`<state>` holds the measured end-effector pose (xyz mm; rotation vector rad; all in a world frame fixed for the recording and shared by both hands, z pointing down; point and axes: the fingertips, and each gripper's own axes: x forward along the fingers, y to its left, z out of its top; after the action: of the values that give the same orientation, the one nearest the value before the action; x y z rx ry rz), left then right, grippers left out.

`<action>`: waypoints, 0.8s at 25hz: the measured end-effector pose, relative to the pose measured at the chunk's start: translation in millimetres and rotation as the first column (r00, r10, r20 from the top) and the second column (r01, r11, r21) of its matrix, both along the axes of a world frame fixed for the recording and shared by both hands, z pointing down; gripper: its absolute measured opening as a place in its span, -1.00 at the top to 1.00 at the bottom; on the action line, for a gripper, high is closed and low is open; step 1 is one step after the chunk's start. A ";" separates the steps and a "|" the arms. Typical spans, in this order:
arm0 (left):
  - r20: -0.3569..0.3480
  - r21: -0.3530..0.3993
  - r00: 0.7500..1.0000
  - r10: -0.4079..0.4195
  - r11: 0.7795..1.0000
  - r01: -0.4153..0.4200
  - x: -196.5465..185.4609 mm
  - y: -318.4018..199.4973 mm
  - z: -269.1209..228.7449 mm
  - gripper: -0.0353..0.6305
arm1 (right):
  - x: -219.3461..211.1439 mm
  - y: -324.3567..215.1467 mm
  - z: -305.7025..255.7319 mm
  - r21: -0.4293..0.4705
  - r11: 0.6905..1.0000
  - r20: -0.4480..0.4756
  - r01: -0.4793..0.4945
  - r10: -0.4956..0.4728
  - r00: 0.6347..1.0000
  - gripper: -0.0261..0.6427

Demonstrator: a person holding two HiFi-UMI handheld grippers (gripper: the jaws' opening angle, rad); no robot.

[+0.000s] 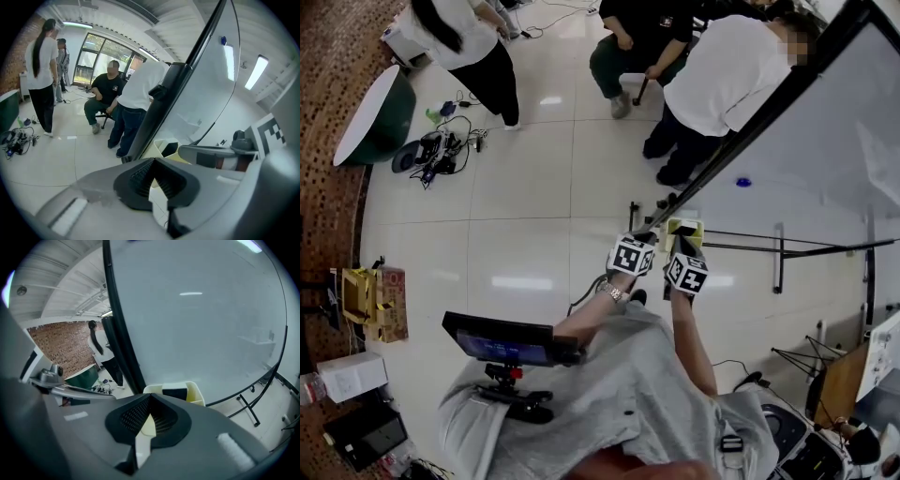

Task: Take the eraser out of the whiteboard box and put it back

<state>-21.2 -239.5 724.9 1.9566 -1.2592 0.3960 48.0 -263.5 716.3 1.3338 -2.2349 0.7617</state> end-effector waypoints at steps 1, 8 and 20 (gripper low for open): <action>-0.006 -0.001 1.000 -0.002 1.000 0.002 3.9 2.5 2.2 0.88 | -2.6 2.0 -1.5 0.005 1.000 0.006 0.011 -0.011 1.000 0.91; 0.017 0.025 1.000 -0.025 0.999 0.024 16.8 44.7 -11.5 0.88 | -5.9 46.6 -13.7 0.019 0.996 0.026 0.082 -0.082 0.996 0.91; 0.080 -0.019 0.996 -0.045 0.999 0.046 115.0 190.6 13.7 0.88 | 75.9 175.1 4.3 -0.050 0.989 0.095 0.136 -0.131 0.987 0.91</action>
<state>93.8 -49.0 738.5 1.9080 -1.3426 0.4664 124.0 -88.4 720.6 1.1308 -2.3291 0.8453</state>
